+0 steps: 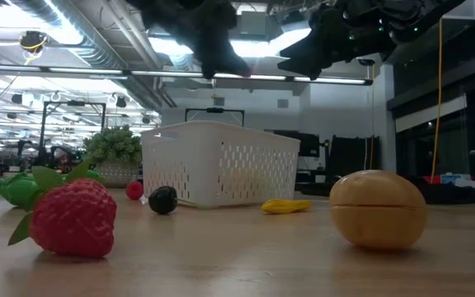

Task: Pick and placing Produce into tupperware
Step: Put the peach into the white bin

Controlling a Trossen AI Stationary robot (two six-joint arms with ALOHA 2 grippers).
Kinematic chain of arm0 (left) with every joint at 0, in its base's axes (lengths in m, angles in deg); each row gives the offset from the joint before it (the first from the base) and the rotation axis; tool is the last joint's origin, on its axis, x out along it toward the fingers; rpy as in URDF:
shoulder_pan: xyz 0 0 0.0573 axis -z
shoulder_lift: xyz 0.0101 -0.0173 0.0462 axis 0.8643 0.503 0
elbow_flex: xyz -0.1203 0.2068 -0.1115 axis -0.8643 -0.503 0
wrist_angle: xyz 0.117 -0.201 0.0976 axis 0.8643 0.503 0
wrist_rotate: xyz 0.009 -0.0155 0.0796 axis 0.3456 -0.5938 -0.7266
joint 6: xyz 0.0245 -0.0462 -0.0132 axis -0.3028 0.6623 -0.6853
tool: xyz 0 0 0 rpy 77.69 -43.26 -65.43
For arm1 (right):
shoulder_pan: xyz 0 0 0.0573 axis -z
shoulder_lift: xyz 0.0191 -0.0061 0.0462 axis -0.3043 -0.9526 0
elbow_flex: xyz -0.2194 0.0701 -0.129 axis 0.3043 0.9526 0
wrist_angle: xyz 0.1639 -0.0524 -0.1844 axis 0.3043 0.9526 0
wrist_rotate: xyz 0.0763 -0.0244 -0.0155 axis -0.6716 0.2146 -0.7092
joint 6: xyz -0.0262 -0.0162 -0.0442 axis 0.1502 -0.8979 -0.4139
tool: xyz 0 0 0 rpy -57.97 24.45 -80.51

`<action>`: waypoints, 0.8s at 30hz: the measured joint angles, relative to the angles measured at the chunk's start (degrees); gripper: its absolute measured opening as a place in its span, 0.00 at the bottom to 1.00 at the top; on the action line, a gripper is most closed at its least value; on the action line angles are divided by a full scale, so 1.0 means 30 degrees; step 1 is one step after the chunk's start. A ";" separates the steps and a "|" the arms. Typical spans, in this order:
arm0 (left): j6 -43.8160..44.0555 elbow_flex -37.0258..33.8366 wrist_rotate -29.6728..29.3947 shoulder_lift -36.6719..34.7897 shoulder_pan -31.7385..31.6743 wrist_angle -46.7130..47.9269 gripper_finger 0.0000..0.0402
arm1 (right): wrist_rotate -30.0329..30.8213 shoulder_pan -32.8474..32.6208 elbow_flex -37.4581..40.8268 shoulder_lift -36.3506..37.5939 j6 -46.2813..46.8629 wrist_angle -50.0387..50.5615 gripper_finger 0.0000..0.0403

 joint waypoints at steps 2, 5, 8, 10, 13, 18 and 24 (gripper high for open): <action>0.0613 -0.1523 -0.0048 -0.1142 0.0000 -0.1359 0.12 | 0.0010 0.0000 0.0000 0.0000 -0.0187 -0.0021 0.64; 0.0940 -0.3061 -0.0059 -0.2440 0.0045 -0.3072 0.11 | 0.0020 0.0000 0.0000 0.0000 -0.0388 -0.0038 0.64; 0.0965 -0.3916 -0.0080 -0.2996 0.0399 -0.3270 0.09 | 0.0025 0.0001 0.0000 0.0000 -0.0366 -0.0065 0.64; 0.0965 -0.4305 -0.0078 -0.2926 0.0813 -0.3137 0.09 | 0.0025 0.0000 0.0000 0.0000 -0.0366 -0.0064 0.64; 0.0871 -0.4550 -0.0110 -0.2500 0.1612 -0.3316 0.11 | 0.0025 0.0007 0.0000 0.0000 -0.0359 -0.0052 0.64; 0.0647 -0.4648 -0.1140 -0.1580 0.2855 -0.3194 0.10 | 0.0032 0.0007 0.0000 0.0000 -0.0267 -0.0035 0.64; 0.0758 -0.4642 -0.1502 -0.0905 0.3520 -0.3227 0.09 | 0.0032 -0.0028 0.0000 0.0000 0.0180 -0.0006 0.64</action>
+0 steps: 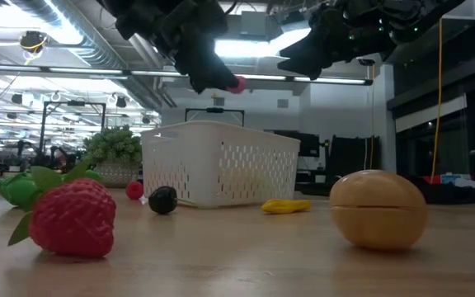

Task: Pick and placing Produce into tupperware
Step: Put the peach into the white bin

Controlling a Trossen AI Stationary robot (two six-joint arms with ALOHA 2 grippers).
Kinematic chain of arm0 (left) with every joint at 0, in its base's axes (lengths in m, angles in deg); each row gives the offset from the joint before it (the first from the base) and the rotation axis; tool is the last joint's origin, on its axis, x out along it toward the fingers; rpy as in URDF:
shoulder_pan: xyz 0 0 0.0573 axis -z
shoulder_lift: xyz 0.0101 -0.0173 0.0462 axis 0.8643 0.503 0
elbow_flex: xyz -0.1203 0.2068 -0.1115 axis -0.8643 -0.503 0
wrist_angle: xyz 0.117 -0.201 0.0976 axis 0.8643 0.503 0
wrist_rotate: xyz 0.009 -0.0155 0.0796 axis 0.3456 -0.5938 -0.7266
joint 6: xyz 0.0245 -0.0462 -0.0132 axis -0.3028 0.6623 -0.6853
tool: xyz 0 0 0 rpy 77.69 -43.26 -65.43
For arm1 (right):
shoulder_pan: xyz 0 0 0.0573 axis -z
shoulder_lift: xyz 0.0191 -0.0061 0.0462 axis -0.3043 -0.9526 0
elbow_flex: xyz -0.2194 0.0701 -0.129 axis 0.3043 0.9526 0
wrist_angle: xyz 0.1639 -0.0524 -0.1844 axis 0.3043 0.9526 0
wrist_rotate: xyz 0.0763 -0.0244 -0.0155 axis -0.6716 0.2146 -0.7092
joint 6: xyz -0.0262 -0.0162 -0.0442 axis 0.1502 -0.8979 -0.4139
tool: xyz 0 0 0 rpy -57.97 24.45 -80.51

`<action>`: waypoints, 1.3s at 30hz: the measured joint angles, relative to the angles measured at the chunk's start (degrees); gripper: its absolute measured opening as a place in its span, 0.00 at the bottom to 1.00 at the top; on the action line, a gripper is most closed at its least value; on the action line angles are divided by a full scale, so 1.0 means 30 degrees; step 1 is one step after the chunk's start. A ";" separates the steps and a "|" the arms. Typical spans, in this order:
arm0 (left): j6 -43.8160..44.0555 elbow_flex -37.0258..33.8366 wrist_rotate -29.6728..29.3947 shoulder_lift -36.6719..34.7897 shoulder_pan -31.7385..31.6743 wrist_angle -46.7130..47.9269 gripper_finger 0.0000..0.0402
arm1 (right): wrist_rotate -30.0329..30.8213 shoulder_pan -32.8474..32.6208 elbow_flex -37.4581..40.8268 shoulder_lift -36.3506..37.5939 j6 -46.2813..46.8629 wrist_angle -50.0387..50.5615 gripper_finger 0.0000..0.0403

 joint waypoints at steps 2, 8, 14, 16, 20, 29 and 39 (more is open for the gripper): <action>0.0211 0.0001 -0.0040 0.0081 0.0144 0.0070 0.10 | 0.0000 -0.0030 0.0000 0.0000 0.0000 0.0007 0.64; 0.0090 0.0030 -0.0941 0.0337 0.0629 0.0345 0.08 | 0.0000 -0.0030 0.0000 0.0000 0.0022 0.0029 0.64; 0.0006 0.0260 -0.1417 0.1156 0.0669 0.1104 0.08 | 0.0000 -0.0030 0.0000 0.0000 -0.0007 0.0029 0.64; -0.0407 0.0667 -0.1431 0.1745 0.0695 0.1425 0.08 | 0.0000 -0.0030 0.0000 0.0000 0.0000 0.0029 0.64; -0.1238 0.2006 -0.1679 0.3286 0.0793 0.3328 0.08 | 0.0000 -0.0030 0.0000 0.0000 0.0022 0.0031 0.64; -0.3240 0.5969 -0.1939 0.6162 0.0907 0.7809 0.08 | 0.0007 -0.0038 0.0001 0.0000 -0.0036 0.0964 0.64; -0.4470 0.7768 -0.2029 0.8338 0.1149 1.0279 0.08 | 0.0000 -0.0090 0.0007 0.0000 -0.0134 0.1961 0.64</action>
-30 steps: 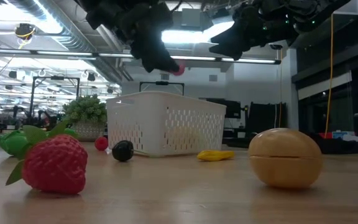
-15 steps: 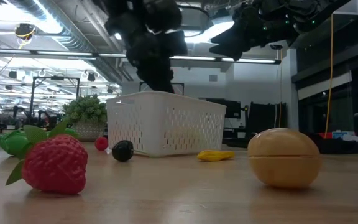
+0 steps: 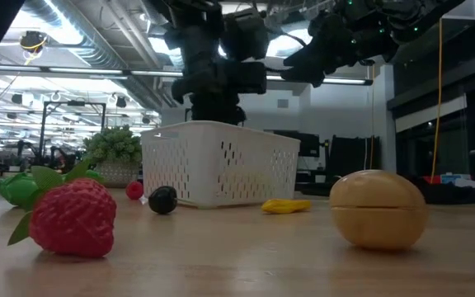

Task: Pick and placing Produce into tupperware
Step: Put the peach into the white bin

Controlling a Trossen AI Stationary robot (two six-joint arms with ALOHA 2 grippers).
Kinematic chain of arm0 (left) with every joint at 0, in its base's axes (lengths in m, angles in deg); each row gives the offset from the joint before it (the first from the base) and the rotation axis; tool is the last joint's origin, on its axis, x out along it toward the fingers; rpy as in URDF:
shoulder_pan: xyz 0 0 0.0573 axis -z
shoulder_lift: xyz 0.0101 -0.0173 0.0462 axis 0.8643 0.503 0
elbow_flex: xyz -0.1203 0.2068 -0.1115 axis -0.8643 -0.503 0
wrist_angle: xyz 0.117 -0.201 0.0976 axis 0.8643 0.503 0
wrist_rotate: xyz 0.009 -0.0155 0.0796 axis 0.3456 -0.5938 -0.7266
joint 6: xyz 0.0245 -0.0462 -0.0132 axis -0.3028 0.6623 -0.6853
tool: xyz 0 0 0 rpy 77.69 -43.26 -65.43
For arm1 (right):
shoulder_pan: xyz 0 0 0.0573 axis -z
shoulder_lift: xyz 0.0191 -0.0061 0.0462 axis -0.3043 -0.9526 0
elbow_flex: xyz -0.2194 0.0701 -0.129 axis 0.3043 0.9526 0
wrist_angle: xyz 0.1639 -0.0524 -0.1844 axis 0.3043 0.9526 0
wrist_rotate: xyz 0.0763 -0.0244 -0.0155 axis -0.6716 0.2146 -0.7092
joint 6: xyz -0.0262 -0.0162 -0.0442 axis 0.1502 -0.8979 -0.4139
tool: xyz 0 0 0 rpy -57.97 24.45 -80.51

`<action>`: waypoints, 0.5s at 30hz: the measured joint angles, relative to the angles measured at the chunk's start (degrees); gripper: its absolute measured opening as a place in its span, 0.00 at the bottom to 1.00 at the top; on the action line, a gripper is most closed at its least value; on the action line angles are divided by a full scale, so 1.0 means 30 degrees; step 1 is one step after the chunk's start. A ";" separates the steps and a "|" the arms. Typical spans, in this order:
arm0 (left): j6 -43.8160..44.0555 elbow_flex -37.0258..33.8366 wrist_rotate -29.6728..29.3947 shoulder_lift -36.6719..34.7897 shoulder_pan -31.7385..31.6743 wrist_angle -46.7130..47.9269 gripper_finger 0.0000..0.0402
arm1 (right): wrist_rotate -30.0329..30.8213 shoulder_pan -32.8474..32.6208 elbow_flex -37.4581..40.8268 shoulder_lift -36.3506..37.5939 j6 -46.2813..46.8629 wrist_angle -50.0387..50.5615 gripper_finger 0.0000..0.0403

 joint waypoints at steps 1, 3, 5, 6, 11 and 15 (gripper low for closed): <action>0.0011 0.0000 -0.0009 0.0086 0.0034 -0.0047 0.08 | 0.0000 -0.0046 0.0000 0.0000 -0.0055 0.0017 0.64; 0.0025 0.0000 -0.0015 0.0125 0.0136 0.0005 0.08 | 0.0007 -0.0086 0.0000 0.0000 -0.0288 0.0028 0.64; 0.0028 0.0000 -0.0007 0.0118 0.0282 -0.0039 0.08 | 0.0006 -0.0118 0.0000 0.0000 -0.0427 0.0028 0.64; 0.0028 0.0000 0.0003 0.0118 0.0333 -0.0029 0.08 | 0.0006 -0.0130 0.0000 0.0000 -0.0432 0.0035 0.64; 0.0049 0.0000 -0.0007 0.0118 0.0394 0.0138 0.08 | 0.0007 -0.0130 0.0000 0.0000 -0.0471 0.0042 0.64; 0.0216 0.0000 -0.0144 0.0118 0.0394 0.0150 0.11 | 0.0007 -0.0130 0.0000 0.0000 -0.0471 0.0049 0.64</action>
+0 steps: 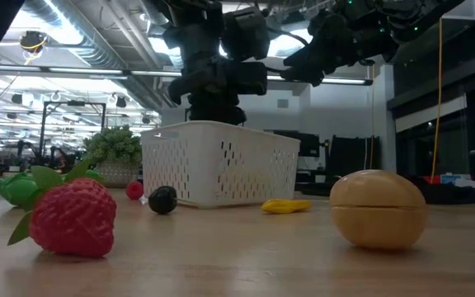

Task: Pick and placing Produce into tupperware
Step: Put the peach into the white bin

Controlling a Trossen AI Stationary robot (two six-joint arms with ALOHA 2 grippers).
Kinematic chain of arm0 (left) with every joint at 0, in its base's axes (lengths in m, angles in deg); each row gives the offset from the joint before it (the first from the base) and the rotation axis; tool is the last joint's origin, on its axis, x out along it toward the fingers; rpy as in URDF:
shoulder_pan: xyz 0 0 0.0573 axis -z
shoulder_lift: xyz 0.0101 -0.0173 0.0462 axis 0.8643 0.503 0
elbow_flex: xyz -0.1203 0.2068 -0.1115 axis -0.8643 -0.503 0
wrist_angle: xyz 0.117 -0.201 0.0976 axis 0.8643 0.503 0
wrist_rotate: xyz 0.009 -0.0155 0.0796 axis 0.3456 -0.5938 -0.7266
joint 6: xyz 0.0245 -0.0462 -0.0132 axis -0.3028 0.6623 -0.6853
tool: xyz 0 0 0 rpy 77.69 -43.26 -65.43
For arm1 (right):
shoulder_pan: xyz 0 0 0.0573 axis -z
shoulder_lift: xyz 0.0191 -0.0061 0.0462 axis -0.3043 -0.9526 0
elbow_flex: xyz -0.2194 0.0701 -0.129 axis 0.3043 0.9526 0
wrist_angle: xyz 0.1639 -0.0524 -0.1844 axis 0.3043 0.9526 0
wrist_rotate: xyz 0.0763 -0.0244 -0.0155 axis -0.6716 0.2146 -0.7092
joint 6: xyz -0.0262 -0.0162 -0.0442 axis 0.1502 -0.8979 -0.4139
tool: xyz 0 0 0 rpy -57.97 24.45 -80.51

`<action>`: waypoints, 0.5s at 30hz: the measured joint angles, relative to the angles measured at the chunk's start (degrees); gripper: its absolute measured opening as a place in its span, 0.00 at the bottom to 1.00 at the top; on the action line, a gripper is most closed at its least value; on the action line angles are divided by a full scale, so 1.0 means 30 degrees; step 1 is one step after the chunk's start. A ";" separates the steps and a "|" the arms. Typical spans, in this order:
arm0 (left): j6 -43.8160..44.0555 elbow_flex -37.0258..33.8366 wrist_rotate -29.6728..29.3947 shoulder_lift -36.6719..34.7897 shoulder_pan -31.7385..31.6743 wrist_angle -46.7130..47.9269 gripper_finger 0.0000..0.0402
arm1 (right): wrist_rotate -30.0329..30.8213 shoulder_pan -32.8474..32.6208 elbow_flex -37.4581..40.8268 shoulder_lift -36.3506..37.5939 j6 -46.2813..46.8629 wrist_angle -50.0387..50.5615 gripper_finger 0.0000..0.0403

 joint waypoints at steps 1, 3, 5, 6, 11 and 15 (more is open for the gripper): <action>0.0106 0.0000 -0.0020 0.0000 0.0000 0.0000 0.11 | 0.0000 0.0000 0.0000 0.0000 0.0000 -0.0007 0.64; 0.0240 0.0000 -0.0023 0.0000 0.0000 0.0000 0.11 | 0.0000 0.0000 0.0000 0.0000 0.0000 -0.0007 0.64; 0.0271 0.0000 -0.0023 0.0000 0.0000 0.0007 0.11 | -0.0007 0.0000 0.0000 0.0000 0.0000 -0.0007 0.64; 0.0342 0.0000 -0.0023 0.0000 0.0000 0.0007 0.11 | -0.0003 -0.0003 0.0000 0.0000 0.0000 -0.0003 0.64; 0.1307 -0.0007 -0.0074 0.0000 -0.0027 0.0020 0.16 | -0.0006 -0.0007 0.0000 0.0000 0.0051 0.0014 0.64; 0.1307 -0.0007 -0.0067 0.0000 -0.0129 0.0015 0.21 | -0.0002 -0.0060 0.0000 0.0000 0.0042 0.0023 0.64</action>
